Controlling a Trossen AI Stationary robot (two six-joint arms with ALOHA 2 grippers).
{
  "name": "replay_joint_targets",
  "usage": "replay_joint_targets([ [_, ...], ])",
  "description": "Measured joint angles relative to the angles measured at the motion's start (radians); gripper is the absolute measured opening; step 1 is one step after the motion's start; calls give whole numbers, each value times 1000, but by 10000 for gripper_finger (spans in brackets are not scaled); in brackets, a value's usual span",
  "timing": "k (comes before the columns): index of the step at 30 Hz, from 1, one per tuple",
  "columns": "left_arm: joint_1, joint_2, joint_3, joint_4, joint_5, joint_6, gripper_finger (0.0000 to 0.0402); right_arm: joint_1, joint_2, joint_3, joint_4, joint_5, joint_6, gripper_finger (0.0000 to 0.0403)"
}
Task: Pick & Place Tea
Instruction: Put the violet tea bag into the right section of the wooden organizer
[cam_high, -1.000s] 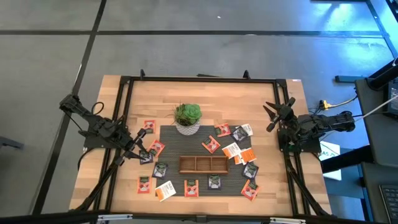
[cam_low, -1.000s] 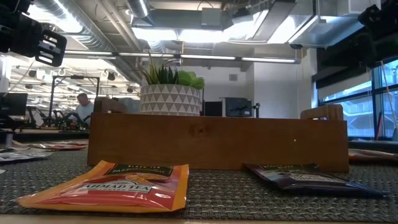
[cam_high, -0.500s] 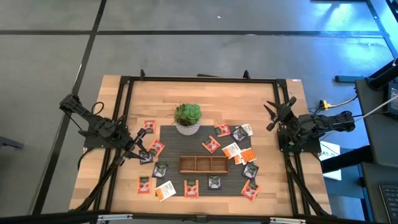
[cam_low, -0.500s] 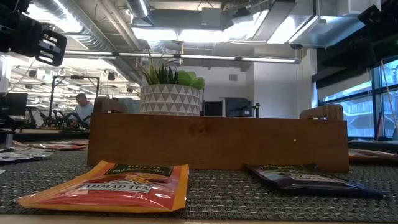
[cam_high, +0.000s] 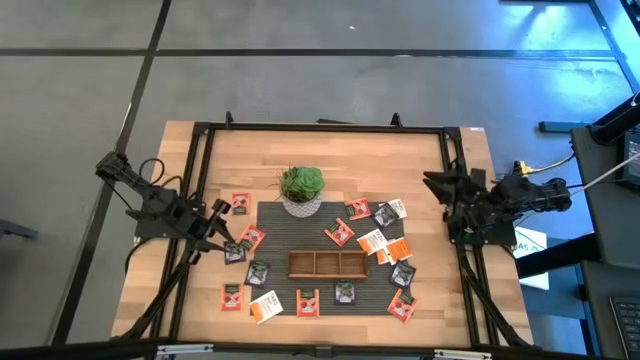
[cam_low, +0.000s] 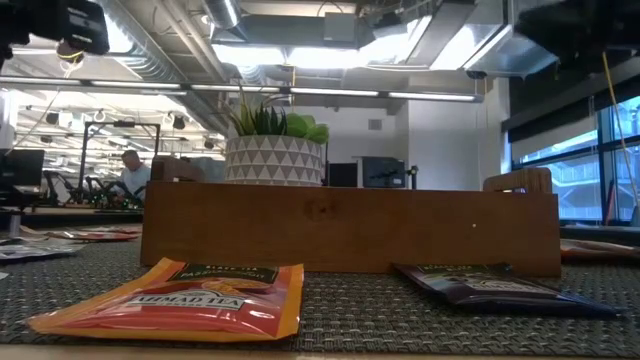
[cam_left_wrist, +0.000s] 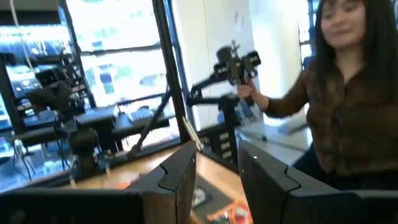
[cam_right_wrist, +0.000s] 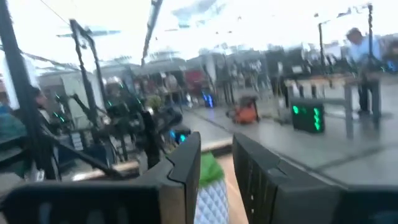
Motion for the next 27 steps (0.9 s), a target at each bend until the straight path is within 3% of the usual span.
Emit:
replay_joint_targets([
  [7, 0, 0, 0, 57, -51, -36, 116, 0, 79, -69, 126, -14, 39, 97],
  [10, 0, 0, 0, 55, -183, -104, 116, -9, 180, -113, 231, 30, 109, 97],
  [17, 0, 3, 0, 54, -477, -289, 116, -81, 478, -59, 235, 47, 313, 97],
  [23, 0, 45, 0, 58, -449, -341, 116, -151, 695, 22, 201, -54, 325, 97],
  [27, 20, 116, 0, 100, -436, -387, 116, -198, 777, 103, 87, -135, 355, 115],
])
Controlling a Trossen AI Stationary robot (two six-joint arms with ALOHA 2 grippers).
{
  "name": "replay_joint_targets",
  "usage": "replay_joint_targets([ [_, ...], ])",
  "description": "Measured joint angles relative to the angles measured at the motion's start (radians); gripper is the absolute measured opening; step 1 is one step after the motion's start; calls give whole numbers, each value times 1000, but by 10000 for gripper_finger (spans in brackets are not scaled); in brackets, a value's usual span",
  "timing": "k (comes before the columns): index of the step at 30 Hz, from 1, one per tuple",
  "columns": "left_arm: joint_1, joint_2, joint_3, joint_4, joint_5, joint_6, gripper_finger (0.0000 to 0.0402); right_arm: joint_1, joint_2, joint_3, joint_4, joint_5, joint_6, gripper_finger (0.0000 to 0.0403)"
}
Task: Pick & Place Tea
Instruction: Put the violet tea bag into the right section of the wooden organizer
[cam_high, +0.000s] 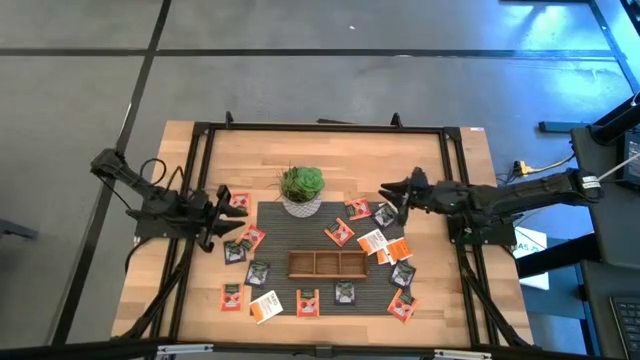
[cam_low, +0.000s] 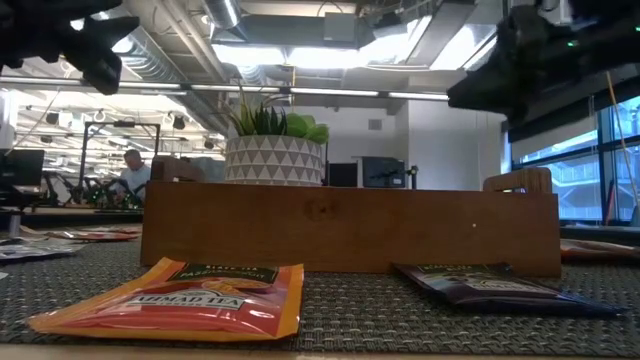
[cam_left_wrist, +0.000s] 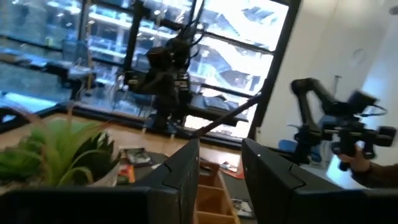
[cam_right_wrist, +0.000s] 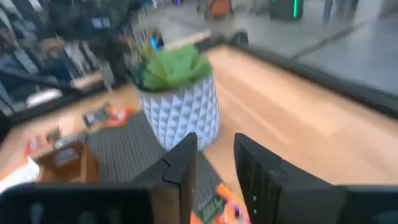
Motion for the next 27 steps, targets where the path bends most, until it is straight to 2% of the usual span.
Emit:
replay_joint_targets([
  [3, 40, 79, 0, 37, 34, -26, 116, -38, 53, 75, -151, -36, 46, 142],
  [6, 94, 169, 0, 103, 99, -37, 116, -69, 108, 131, -268, -24, 115, 170],
  [11, 180, 289, 0, 238, 175, -42, 116, -86, 169, 156, -317, -55, 130, 199],
  [18, 256, 365, 0, 274, 182, -117, 116, -86, 230, 153, -470, -65, 298, 204],
  [23, 283, 386, 0, 271, 184, -141, 116, -87, 268, 153, -535, -142, 380, 204],
  [27, 297, 390, 0, 270, 183, -141, 116, -90, 312, 152, -571, -157, 435, 204],
])
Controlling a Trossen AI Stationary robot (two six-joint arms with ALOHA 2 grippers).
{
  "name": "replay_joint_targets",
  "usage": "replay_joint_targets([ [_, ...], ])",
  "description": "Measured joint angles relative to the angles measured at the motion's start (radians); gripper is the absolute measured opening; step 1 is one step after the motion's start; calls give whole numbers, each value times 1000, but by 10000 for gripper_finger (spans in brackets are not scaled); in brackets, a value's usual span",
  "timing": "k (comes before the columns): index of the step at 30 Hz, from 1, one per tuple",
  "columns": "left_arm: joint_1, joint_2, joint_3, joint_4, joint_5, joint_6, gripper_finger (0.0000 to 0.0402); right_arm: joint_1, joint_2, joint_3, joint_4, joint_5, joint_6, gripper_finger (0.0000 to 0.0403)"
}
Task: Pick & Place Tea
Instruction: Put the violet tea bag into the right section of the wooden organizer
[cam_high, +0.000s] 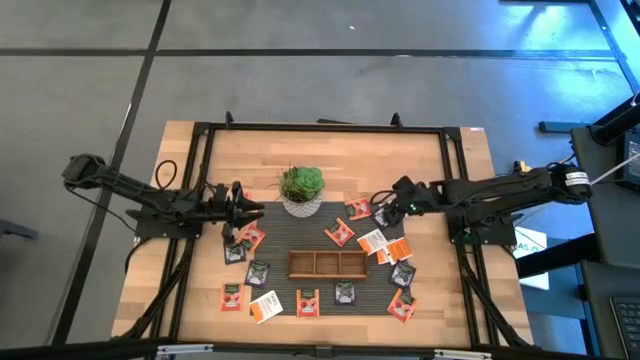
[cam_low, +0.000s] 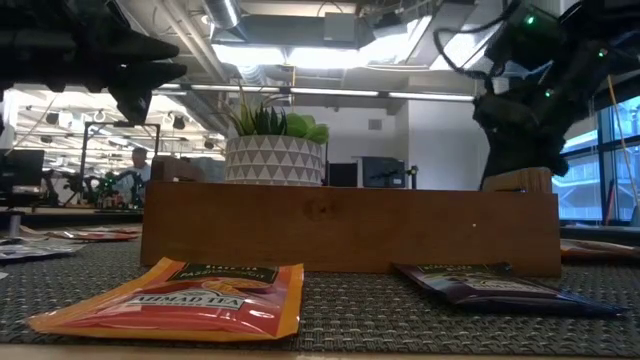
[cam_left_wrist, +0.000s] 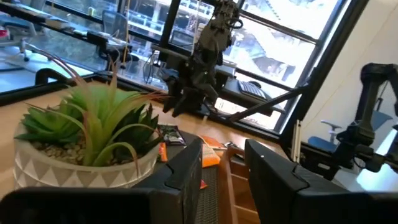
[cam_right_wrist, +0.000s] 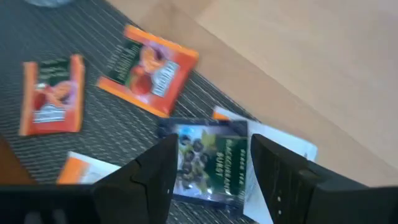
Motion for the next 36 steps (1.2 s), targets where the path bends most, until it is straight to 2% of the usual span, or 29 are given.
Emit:
replay_joint_targets([
  [17, 3, 0, 0, -3, 0, 8, 116, -21, 180, 0, 9, -114, 28, 196],
  [21, 3, 0, 0, -4, -3, 26, 116, -21, 199, 0, 10, -119, 22, 161],
  [31, 3, 0, 0, -5, -4, 36, 116, -21, 200, 0, 16, -123, -24, 40],
  [36, 3, 0, 0, -5, -8, 44, 116, -21, 183, 0, 11, -126, -49, 6],
])
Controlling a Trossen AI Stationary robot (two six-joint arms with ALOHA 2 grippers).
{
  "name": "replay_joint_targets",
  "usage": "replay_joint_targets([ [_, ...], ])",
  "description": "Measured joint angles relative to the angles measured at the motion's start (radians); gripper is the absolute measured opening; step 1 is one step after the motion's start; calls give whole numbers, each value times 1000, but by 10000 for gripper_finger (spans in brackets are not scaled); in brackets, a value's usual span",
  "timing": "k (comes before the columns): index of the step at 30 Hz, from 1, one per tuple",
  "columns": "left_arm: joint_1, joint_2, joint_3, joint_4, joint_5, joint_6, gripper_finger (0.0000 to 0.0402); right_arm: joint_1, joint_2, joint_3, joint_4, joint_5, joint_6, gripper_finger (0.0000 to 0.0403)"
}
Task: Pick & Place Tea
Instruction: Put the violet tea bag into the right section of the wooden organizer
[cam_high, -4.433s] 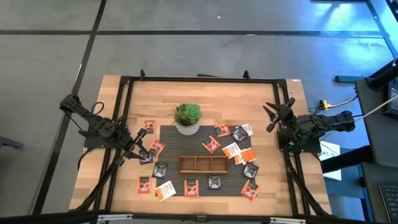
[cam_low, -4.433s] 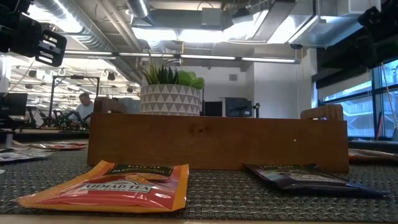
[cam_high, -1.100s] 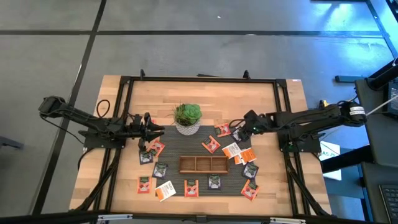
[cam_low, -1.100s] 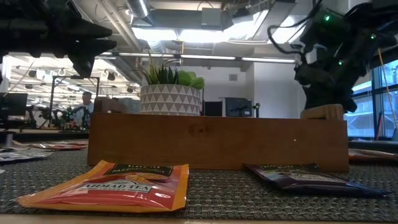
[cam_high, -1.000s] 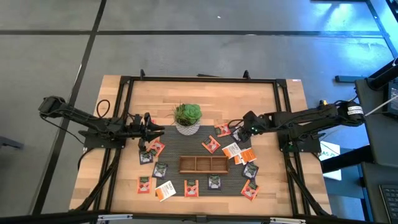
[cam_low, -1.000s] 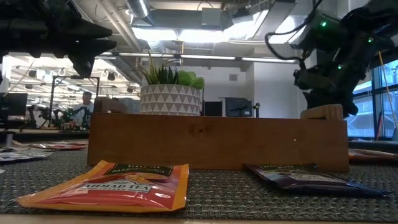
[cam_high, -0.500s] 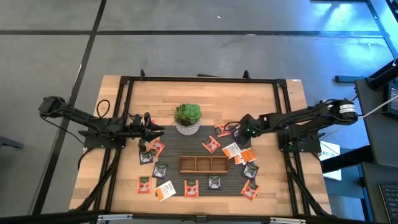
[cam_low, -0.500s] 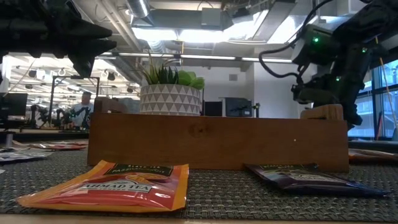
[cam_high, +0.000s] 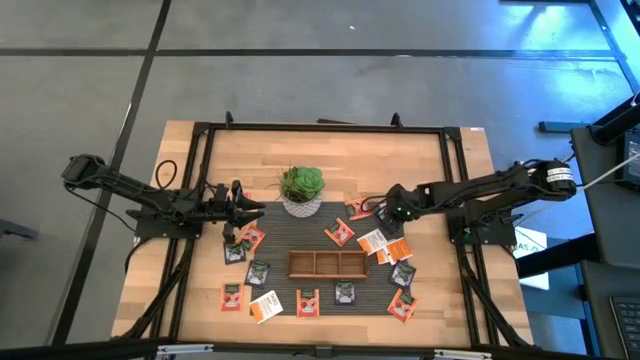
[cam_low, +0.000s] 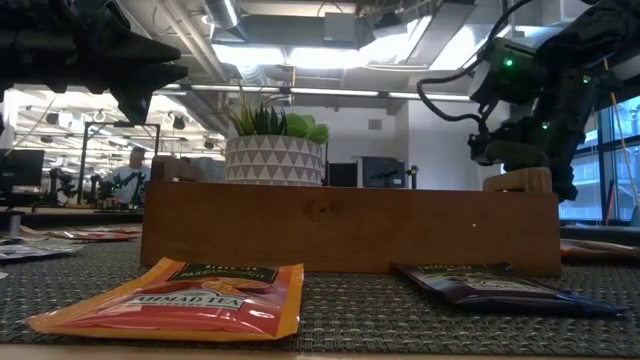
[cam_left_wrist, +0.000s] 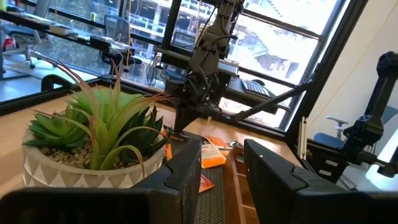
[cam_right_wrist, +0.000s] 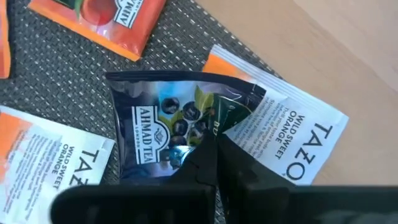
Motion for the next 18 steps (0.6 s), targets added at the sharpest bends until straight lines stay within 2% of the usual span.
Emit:
replay_joint_targets([
  [7, 0, 0, 0, 3, 0, 1, 116, 4, -73, 0, -11, 13, -41, 5],
  [11, 0, 0, 0, 7, -2, -12, 116, 37, -121, 35, -8, 42, -138, 5],
  [14, 0, 2, 0, 65, -2, -91, 116, 76, -132, 96, -5, 105, -213, 4],
  [18, 0, 36, 37, 100, 45, -90, 116, 132, -116, 198, -3, 242, -356, 3],
])
